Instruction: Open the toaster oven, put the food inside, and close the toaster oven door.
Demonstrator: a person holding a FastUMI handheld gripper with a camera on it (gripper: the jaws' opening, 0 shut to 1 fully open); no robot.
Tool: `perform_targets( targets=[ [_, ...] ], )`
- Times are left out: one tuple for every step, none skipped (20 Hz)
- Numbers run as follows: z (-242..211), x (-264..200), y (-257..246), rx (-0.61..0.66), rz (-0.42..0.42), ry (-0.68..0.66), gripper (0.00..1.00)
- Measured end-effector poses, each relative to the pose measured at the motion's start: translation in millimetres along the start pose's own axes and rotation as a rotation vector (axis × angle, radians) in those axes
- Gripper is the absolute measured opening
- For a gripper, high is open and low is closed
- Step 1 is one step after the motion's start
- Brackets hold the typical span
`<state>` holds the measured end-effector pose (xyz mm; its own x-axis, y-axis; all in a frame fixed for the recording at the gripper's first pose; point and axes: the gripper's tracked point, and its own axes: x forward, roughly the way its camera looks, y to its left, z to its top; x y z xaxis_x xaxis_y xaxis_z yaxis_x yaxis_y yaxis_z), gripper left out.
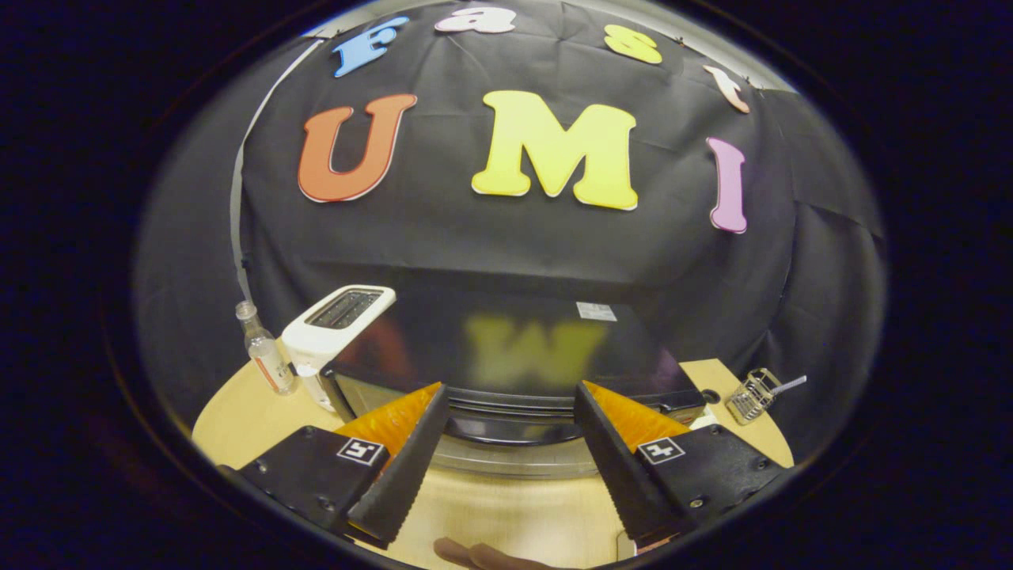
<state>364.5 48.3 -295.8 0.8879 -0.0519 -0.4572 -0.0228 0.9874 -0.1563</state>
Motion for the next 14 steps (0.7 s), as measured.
perform_targets(
  targets=[
    [0, 6, 1, 0.024, 0.0, 0.007, 1.0],
    [-2, 6, 3, 0.058, 0.019, 0.018, 1.0],
    [-2, 8, 3, 0.09, 0.019, 0.029, 1.0],
    [-1, 9, 3, 0.103, 0.019, 0.039, 1.0],
    [-1, 9, 3, 0.084, 0.019, 0.041, 1.0],
    [-2, 8, 2, 0.076, 0.022, 0.048, 1.0],
    [-1, 6, 2, 0.085, 0.027, 0.051, 1.0],
    [-3, 5, 2, 0.089, 0.025, 0.057, 1.0],
    [-4, 0, 1, 0.082, 0.024, 0.057, 1.0],
    [-6, -3, 1, 0.07, 0.024, 0.061, 1.0],
    [-9, -9, 1, 0.062, 0.022, 0.061, 1.0],
    [-12, -16, 1, 0.05, 0.019, 0.062, 1.0],
    [-16, -22, 1, 0.037, 0.016, 0.065, 1.0],
    [-22, -29, 1, 0.035, 0.014, 0.068, 1.0]
  ],
)
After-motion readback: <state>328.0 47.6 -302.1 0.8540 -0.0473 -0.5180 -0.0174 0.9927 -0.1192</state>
